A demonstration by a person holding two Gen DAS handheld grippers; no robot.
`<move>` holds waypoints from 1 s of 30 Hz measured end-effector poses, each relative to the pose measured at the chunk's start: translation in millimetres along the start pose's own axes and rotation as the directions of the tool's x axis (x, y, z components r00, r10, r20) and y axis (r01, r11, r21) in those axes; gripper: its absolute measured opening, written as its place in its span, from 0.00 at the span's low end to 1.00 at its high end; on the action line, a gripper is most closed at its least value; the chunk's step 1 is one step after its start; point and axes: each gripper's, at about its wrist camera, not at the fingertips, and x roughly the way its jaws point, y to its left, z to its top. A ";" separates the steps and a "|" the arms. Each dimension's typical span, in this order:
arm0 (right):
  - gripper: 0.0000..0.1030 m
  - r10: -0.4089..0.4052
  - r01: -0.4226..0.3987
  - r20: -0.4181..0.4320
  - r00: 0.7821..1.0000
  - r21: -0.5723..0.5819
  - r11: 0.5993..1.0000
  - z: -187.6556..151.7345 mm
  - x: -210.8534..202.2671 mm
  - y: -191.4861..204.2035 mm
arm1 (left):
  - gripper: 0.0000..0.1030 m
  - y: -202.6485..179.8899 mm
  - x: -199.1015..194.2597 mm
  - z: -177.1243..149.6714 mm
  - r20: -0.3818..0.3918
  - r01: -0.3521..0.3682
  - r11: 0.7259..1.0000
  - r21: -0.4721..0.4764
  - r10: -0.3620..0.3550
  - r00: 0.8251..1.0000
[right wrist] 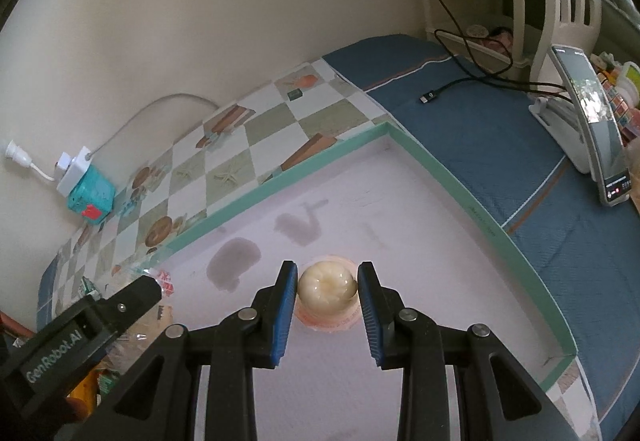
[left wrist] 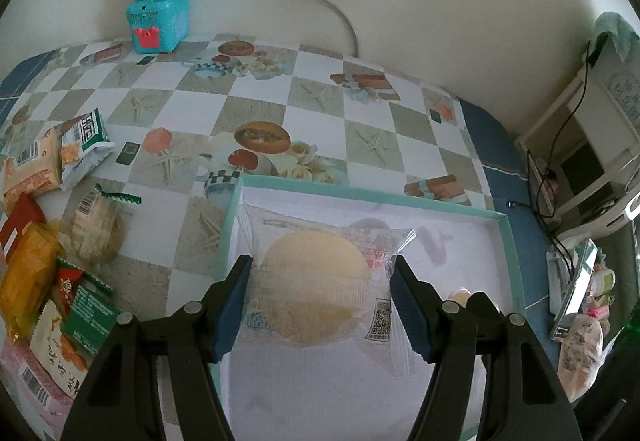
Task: Organize snacks
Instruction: 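Lower the bun into the tray and open the left tool while the right tool releases the cup cake, then move both tools back over the remaining snacks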
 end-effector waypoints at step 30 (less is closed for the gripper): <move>0.60 -0.077 0.073 -0.024 0.997 -0.139 0.988 -15.4 -45.9 42.2 | 0.90 67.4 -88.7 10.1 0.089 -0.258 0.958 -0.126 0.270 0.959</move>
